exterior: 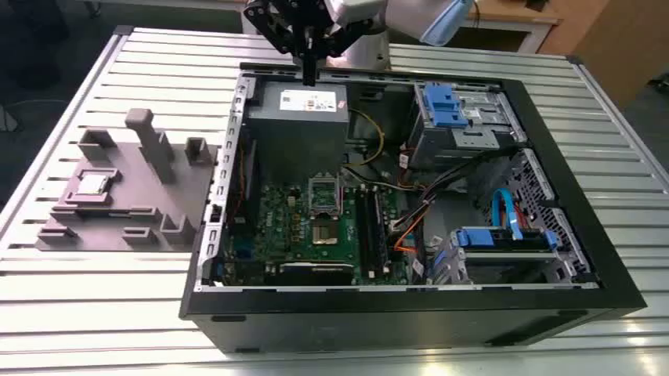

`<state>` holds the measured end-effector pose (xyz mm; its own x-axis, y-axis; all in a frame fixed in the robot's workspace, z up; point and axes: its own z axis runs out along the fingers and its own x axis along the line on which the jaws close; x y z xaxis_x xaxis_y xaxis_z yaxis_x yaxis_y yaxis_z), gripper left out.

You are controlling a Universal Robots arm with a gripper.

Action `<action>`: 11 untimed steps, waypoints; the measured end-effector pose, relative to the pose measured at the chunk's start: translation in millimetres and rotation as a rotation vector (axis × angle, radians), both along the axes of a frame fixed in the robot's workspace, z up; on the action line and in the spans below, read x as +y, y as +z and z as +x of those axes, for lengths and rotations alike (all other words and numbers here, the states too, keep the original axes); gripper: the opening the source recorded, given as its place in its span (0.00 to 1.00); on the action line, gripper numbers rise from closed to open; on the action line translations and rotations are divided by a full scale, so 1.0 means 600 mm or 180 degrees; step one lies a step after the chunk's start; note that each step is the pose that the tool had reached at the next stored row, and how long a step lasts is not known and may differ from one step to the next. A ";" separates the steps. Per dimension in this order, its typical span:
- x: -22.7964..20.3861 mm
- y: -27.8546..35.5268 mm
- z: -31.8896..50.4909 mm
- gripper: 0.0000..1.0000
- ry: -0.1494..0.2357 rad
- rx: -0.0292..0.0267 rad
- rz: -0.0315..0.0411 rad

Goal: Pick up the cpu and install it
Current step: 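Reach for the cpu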

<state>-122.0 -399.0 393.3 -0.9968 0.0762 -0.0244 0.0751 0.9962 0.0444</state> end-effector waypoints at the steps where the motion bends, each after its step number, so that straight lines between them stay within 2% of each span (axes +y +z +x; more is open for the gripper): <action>1: 0.0000 0.000 0.000 0.11 0.0000 0.0000 0.0000; 11: 0.0000 0.000 -0.003 0.11 0.0000 0.0000 0.0000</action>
<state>-123.9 -398.9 393.3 -0.9968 0.0761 -0.0245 0.0750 0.9962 0.0444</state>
